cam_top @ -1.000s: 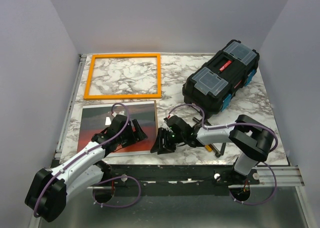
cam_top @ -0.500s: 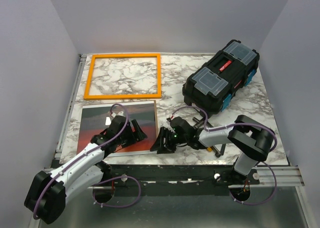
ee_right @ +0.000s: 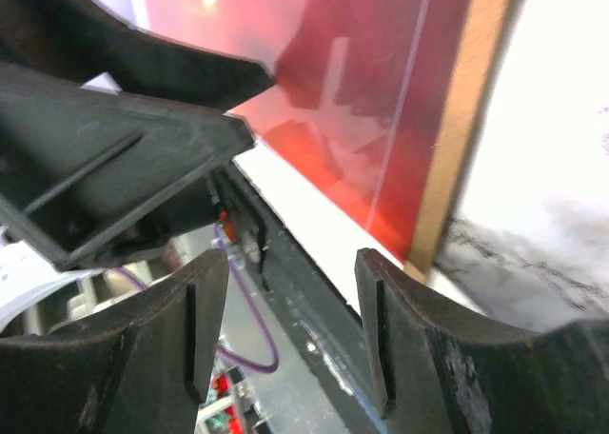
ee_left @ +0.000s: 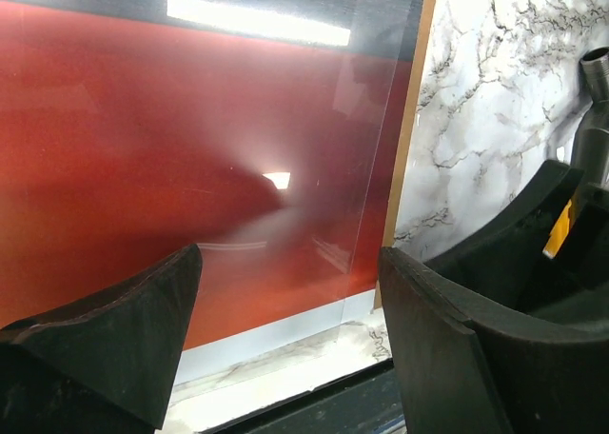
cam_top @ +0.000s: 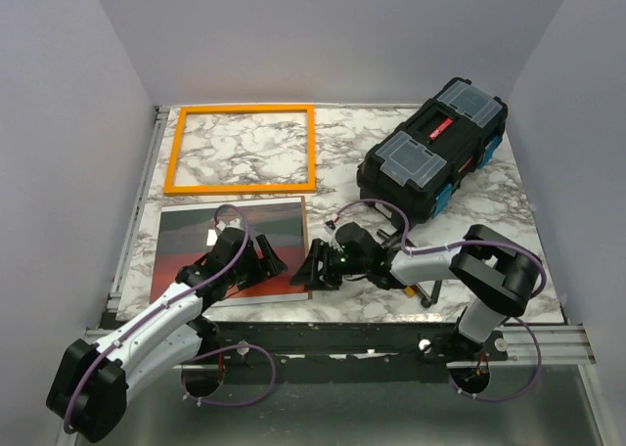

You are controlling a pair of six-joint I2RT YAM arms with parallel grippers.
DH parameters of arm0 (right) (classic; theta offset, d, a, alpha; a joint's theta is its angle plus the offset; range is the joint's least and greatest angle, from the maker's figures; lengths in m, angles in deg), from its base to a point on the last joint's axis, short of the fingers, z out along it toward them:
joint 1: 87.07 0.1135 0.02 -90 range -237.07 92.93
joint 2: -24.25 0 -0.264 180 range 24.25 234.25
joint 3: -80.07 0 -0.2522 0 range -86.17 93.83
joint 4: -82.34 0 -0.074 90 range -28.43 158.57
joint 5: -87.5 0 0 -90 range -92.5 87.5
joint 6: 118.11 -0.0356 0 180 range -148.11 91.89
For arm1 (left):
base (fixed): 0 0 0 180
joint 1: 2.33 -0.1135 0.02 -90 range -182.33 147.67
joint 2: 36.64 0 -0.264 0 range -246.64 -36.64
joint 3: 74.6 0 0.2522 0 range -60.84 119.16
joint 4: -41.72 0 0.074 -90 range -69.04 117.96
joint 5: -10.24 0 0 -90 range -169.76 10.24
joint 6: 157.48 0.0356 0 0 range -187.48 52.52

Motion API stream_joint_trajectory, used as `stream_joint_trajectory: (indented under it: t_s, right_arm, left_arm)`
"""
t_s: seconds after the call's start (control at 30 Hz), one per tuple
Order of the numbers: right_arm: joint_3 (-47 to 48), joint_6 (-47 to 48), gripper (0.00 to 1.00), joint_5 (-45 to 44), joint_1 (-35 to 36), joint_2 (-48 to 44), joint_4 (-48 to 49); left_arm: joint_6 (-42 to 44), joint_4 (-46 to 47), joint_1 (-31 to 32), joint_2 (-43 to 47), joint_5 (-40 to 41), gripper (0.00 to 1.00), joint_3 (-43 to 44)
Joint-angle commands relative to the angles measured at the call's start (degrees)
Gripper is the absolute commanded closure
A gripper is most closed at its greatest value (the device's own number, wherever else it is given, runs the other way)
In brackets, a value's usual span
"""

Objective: Take the photo out of the frame

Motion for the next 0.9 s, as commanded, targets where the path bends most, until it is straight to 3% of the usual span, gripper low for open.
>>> stream_joint_trajectory:
  t_s: [0.0, 0.27, 0.37, 0.47, 0.87]
  right_arm:
    - [9.16, 13.28, 0.37, -11.40, -0.41, -2.78, -27.47]
    - [15.83, 10.16, 0.40, -29.66, 4.75, -4.58, -46.19]
    - [17.95, 7.65, 0.44, -30.86, 7.34, -3.19, -47.76]
    - [19.33, 6.16, 0.58, -32.95, 9.66, -2.25, -48.40]
    - [20.02, -1.13, 0.63, -35.35, 13.92, 1.11, -48.08]
  left_arm:
    - [-0.24, -3.18, 0.11, 1.69, 1.03, 0.23, -1.22]
    - [-0.58, -3.79, 0.21, 2.97, 1.87, 0.21, -0.57]
    - [-1.12, -3.98, 0.17, 2.79, 2.51, 0.20, -0.78]
    - [-2.03, -3.94, 0.19, 3.26, 3.13, 0.20, -1.47]
    - [-5.34, -5.74, 0.22, 3.48, 5.22, 0.19, -3.20]
